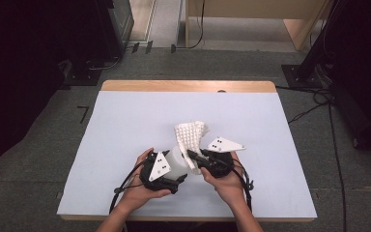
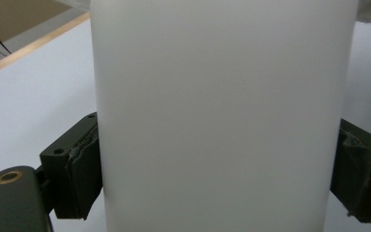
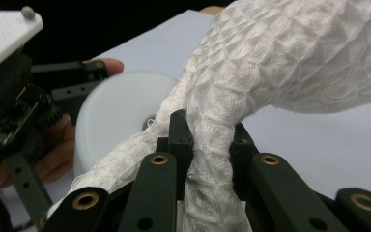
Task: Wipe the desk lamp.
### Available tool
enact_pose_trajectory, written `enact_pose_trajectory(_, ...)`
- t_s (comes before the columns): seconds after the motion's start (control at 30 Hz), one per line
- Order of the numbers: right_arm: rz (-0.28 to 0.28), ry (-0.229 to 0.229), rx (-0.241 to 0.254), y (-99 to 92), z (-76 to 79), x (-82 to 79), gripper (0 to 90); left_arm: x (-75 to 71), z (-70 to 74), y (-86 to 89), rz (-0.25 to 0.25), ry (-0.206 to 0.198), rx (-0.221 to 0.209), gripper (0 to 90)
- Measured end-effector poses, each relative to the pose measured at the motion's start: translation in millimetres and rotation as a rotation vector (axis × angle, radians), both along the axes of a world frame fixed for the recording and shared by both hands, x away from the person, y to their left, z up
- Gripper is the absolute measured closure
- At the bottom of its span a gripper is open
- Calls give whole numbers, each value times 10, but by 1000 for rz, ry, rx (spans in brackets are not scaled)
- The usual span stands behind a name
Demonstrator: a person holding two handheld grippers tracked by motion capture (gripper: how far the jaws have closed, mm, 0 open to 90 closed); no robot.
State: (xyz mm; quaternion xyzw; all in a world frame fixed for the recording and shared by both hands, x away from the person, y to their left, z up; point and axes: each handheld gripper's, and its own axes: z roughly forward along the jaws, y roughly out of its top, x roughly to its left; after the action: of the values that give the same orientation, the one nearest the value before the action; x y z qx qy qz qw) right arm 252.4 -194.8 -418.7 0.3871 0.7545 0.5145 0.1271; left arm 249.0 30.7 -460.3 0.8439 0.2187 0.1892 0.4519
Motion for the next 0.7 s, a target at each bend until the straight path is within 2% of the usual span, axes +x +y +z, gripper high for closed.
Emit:
enact_pose_trajectory(0.03, 22, 11, -22, -26, 26, -17, 790, 18, 1, 16, 4, 19, -15, 88)
enact_pose_trajectory(0.07, 52, 2, -23, -29, 48, -32, 792, 47, 2, 45, 11, 44, -36, 88)
enact_pose_trajectory(0.1, 80, 1, -12, -26, 71, -51, 793, 48, 1, 50, 13, 49, -41, 88)
enact_pose_trajectory(0.13, 126, -12, 10, -14, 101, -73, 793, 38, 2, 45, 11, 40, -33, 88)
enact_pose_trajectory(0.17, 126, -12, 10, -14, 101, -73, 793, 38, 2, 45, 11, 40, -33, 88)
enact_pose_trajectory(0.23, 197, -37, 37, 51, 164, -126, 794, -24, -7, 6, 1, -11, -3, 88)
enact_pose_trajectory(0.27, 202, -47, 41, 87, 181, -141, 793, -53, -12, -11, -4, -35, 9, 88)
enact_pose_trajectory(0.3, 180, -50, 55, 132, 185, -133, 790, -74, -18, -25, -7, -55, 19, 88)
enact_pose_trajectory(0.37, 161, -50, 59, 138, 173, -118, 789, -79, -21, -30, -7, -59, 20, 88)
enact_pose_trajectory(0.4, 91, -31, 52, 123, 118, -58, 788, -79, -20, -34, -7, -60, 22, 89)
enact_pose_trajectory(0.43, 65, -22, 40, 111, 96, -37, 787, -79, -20, -34, -7, -60, 22, 88)
enact_pose_trajectory(0.47, 65, -22, 40, 111, 96, -37, 787, -69, -16, -31, -8, -55, 23, 88)
enact_pose_trajectory(0.5, 8, -13, -13, 68, 34, 5, 789, -36, -8, -13, -6, -28, 11, 88)
enact_pose_trajectory(0.53, 3, -7, -10, 51, 25, 7, 791, -17, -4, 5, -6, -11, 2, 88)
enact_pose_trajectory(0.57, 15, 7, -9, 30, 30, 1, 792, 0, -3, 22, -2, 6, -11, 88)
enact_pose_trajectory(0.6, 15, 7, -9, 30, 30, 1, 792, 0, -3, 22, -2, 6, -11, 88)
enact_pose_trajectory(0.63, 35, -1, -15, 23, 45, -10, 793, 21, 0, 45, 4, 24, -24, 88)
enact_pose_trajectory(0.67, 105, -4, 3, 34, 104, -54, 794, 20, 2, 49, 5, 30, -26, 88)
enact_pose_trajectory(0.7, 139, -3, 24, 43, 124, -66, 794, 7, 4, 38, 5, 22, -18, 88)
